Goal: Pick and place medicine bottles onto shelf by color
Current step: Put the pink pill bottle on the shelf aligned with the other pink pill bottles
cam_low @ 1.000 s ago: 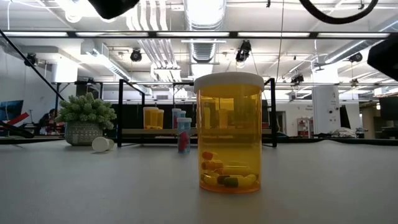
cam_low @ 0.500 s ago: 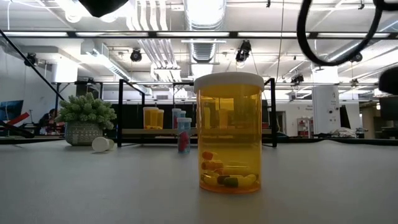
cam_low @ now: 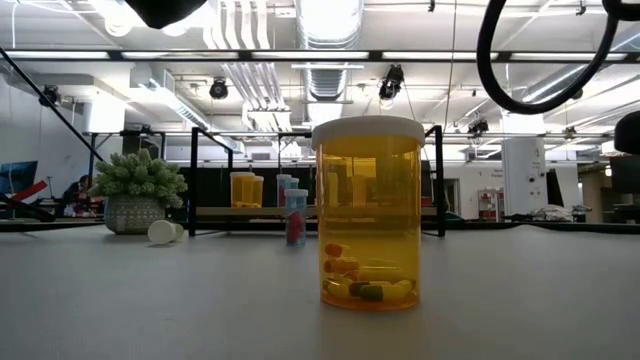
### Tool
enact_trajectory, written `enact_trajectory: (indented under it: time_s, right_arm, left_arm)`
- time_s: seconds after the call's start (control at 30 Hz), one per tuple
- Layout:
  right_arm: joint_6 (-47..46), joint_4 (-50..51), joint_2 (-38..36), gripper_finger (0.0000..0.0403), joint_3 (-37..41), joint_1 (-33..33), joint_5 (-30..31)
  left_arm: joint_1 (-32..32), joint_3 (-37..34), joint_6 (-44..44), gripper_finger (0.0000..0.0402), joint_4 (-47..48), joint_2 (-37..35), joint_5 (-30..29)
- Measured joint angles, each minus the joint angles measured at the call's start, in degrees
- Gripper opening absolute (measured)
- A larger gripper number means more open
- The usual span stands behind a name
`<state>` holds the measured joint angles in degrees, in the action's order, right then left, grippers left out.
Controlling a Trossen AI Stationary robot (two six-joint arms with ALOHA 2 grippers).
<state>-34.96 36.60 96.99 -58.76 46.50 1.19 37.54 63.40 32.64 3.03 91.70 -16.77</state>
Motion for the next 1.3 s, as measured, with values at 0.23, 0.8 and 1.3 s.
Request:
enact_trajectory:
  time_s: [0.23, 0.8, 1.3]
  right_arm:
    - [-0.02, 0.07, -1.2, 0.0117, 0.21, -0.02, -0.18]
    - [1.38, 1.86, -12.71, 0.0103, 0.06, -2.48, 8.86]
    - [16.39, -25.35, -35.53, 0.0104, -0.01, -13.31, 35.23]
  left_arm:
    - [0.0, 0.04, 0.0, 0.0224, -0.03, 0.0, -0.76]
    - [-1.64, 0.04, -0.65, 0.0224, -1.54, -0.02, -7.2]
    - [-11.62, 0.32, -10.67, 0.0224, -11.76, -0.02, -24.28]
